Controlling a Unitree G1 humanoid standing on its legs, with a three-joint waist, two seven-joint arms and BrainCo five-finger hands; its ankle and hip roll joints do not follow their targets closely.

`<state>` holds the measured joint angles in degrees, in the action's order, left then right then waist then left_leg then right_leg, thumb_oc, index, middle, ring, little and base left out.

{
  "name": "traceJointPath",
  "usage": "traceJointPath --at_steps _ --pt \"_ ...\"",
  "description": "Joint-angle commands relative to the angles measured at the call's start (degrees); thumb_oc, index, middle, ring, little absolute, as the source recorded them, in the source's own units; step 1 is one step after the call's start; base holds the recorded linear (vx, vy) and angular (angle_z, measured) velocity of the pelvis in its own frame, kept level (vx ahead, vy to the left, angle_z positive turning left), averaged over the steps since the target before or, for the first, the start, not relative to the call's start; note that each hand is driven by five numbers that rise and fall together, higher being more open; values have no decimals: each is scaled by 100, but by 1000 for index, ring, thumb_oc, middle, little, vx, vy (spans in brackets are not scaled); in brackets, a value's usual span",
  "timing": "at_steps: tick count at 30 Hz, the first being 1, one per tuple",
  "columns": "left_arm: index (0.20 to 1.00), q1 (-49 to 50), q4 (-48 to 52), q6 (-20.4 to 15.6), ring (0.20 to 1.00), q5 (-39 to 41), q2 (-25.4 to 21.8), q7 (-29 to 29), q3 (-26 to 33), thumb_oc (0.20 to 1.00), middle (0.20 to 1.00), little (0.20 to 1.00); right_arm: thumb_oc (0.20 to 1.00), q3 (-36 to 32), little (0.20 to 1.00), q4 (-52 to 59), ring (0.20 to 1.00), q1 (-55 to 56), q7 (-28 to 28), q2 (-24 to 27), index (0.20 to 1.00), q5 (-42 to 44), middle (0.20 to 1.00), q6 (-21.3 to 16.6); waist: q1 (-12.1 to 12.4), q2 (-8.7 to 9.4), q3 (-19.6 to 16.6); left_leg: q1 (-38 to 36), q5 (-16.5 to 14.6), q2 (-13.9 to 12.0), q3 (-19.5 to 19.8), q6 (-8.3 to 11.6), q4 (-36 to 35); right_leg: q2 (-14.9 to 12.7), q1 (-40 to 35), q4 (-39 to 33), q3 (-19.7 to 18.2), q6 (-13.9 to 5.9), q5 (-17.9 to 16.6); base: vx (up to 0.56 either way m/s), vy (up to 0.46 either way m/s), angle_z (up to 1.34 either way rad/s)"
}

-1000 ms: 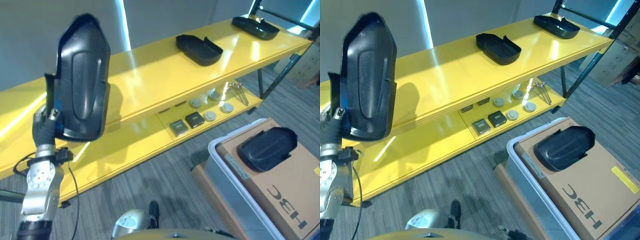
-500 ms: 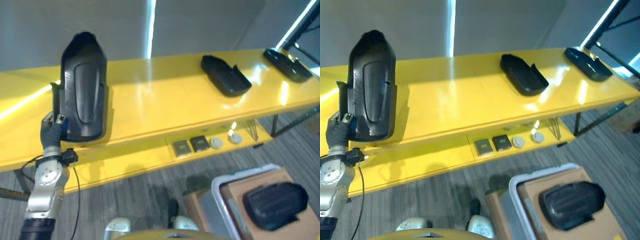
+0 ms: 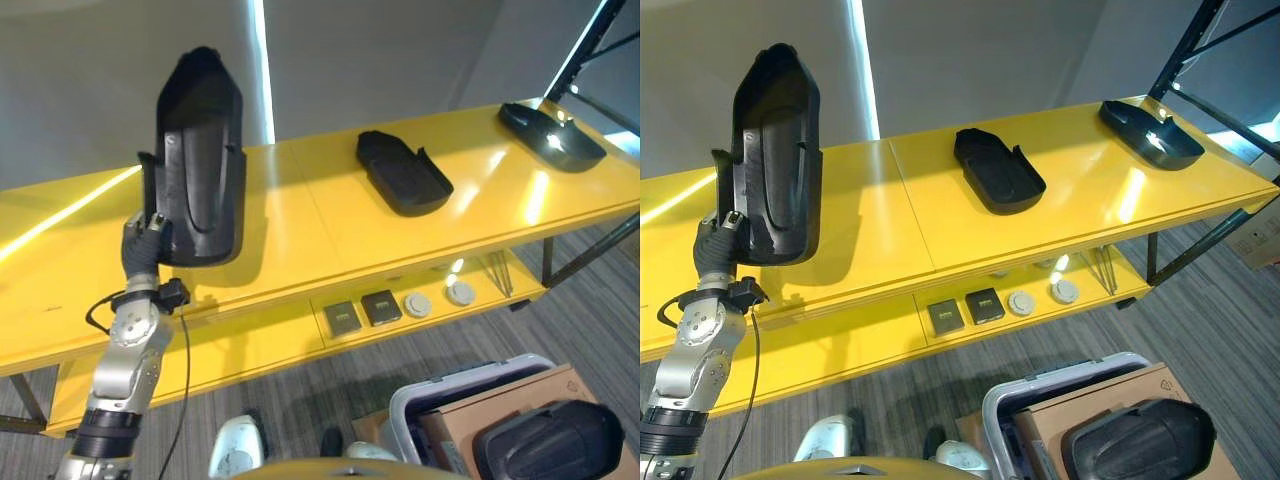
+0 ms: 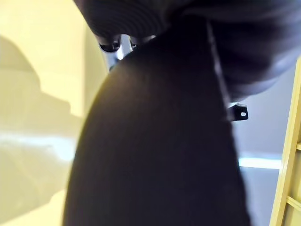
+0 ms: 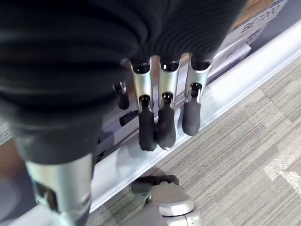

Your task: Move parts from the plastic box to the shelf.

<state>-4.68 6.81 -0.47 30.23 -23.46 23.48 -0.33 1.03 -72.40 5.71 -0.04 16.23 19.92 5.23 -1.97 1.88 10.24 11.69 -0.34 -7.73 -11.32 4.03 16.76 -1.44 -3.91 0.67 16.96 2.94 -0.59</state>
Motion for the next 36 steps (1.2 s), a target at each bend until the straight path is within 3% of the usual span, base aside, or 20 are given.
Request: traceJointPath --at_steps 1,4,14,27,31,36 --pt "200 -412 -85 -451 200 178 -170 429 291 200 200 200 1000 -9 1000 162 1000 -50 -341 341 1000 283 1000 -48 81 -182 -79 -913 78 102 187 -115 -958 -343 173 35 -401 -801 30 38 153 21" --pt "200 -445 -217 -337 200 34 -100 462 340 200 200 200 1000 54 1000 247 1000 14 -330 244 1000 259 1000 -55 11 -216 -173 -1223 23 117 -16 -29 -1265 -416 126 -78 -310 -885 -4 42 80 -14" --pt "200 -325 -263 378 200 -150 -166 282 314 200 200 200 1000 222 1000 341 1000 198 -437 64 1000 -254 1000 -37 -3 -225 -341 -1395 -82 178 -177 -92 -1401 -458 27 -264 -374 -981 -80 12 21 4" --pt "200 -849 -818 718 200 -32 -142 329 -79 200 200 200 1000 535 1000 494 1000 55 -380 148 1000 -687 1000 280 -111 -211 -442 -1504 -105 142 -356 -111 -1461 -414 -2 -308 -394 -997 -88 4 3 -4" --pt "200 -1076 -1516 980 200 165 52 853 -283 200 200 200 1000 646 1000 397 1000 38 -271 176 1000 -845 1000 303 -182 -184 -490 -1532 -124 125 -416 -120 -1451 -394 -7 -293 -423 -994 -69 16 -6 -7" --pt "200 -1416 -2785 945 200 -51 240 1251 -442 200 200 200 1000 798 1000 436 1000 -33 -216 191 1000 -840 1000 404 -294 -174 -532 -1561 -144 101 -491 -135 -1429 -384 13 -245 -482 -994 -36 0 0 0"
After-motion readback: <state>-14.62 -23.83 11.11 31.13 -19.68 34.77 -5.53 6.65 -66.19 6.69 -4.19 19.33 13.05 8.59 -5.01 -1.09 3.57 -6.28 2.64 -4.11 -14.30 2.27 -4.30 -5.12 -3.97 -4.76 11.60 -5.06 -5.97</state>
